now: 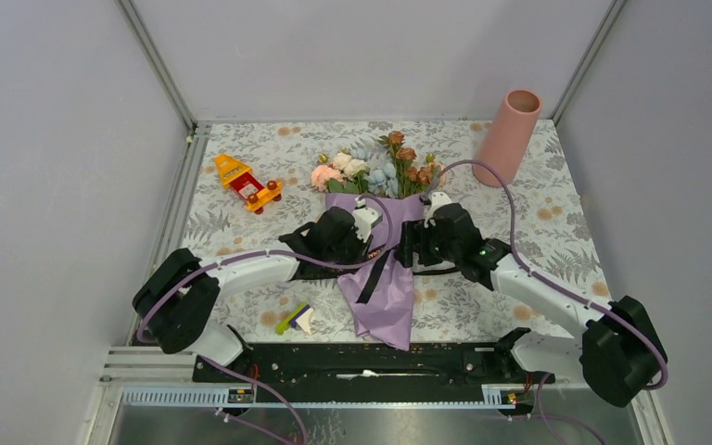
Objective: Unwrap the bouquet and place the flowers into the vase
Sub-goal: Untie the ribbon from the wrapping paper.
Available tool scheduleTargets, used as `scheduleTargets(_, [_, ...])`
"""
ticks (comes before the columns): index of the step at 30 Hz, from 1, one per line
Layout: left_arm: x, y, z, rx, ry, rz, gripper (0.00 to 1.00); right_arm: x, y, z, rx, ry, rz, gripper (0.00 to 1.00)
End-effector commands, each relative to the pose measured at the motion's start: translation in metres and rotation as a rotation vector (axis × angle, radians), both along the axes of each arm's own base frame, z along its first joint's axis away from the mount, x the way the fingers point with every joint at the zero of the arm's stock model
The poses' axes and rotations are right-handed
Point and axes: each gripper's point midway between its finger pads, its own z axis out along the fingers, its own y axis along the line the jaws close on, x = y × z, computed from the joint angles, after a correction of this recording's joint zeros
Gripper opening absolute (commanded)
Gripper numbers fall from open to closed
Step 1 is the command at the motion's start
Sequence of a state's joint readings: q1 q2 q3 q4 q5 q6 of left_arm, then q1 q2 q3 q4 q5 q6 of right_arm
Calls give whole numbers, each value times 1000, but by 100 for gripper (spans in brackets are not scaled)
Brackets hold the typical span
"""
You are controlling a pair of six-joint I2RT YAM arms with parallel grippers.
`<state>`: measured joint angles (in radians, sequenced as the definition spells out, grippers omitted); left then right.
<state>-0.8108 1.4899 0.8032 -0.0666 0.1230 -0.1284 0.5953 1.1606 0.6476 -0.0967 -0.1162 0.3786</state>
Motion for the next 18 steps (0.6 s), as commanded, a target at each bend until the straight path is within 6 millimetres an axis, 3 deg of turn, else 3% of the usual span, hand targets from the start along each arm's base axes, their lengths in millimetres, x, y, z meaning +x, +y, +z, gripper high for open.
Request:
scheduleTargets(1, [11, -8, 19, -61, -59, 28, 17, 25, -2, 13, -140, -104, -80, 82])
scheduleTargets(10, [14, 14, 60, -213, -133, 226, 15, 32, 13, 13, -135, -123, -159, 81])
scheduleTargets(15, [13, 35, 66, -235, -117, 339, 2, 26, 20, 11, -107, -115, -162, 80])
scheduleTargets(18, [10, 40, 71, -306, -107, 336, 6, 21, 25, 9, -107, -107, -158, 80])
